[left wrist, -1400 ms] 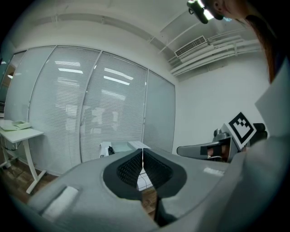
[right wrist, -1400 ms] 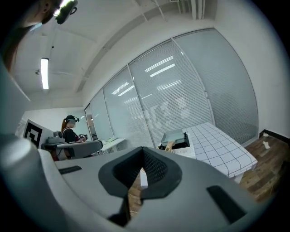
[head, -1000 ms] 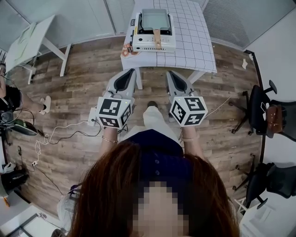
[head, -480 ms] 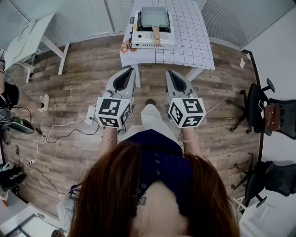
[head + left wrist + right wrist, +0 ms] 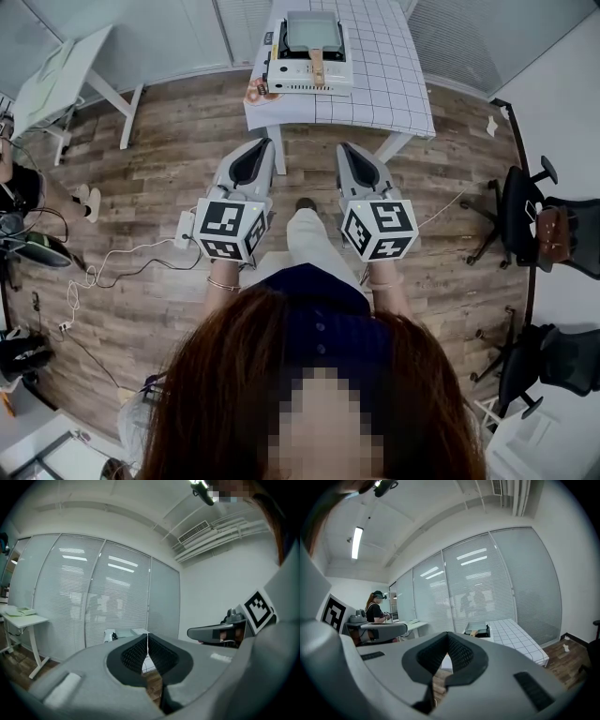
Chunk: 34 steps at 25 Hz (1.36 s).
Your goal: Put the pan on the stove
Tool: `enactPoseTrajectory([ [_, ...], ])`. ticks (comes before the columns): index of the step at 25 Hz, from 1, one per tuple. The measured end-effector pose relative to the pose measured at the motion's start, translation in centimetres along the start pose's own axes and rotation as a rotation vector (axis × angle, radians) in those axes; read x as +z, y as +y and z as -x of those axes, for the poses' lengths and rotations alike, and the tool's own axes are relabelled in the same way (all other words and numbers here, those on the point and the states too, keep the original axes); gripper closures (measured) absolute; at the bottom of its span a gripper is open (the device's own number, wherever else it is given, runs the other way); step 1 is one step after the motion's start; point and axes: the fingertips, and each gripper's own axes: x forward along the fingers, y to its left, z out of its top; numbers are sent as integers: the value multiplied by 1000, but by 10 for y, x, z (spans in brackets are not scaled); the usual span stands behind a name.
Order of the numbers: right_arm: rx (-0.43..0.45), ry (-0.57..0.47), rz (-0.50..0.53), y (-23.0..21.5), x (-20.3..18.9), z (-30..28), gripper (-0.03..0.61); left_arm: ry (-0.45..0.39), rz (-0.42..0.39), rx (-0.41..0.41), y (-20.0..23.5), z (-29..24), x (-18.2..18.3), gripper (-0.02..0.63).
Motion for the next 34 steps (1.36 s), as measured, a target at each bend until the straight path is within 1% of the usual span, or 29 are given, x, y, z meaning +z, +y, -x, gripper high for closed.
enactPoseTrajectory([
  [7, -16, -11, 6, -1, 1, 8, 569, 1, 4, 7, -5, 6, -1, 600],
  [21, 1, -3, 6, 1, -5, 18, 569, 0, 5, 6, -18, 9, -5, 600],
  [34, -1, -2, -8, -10, -9, 28, 569, 14, -3, -8, -36, 3, -7, 600],
])
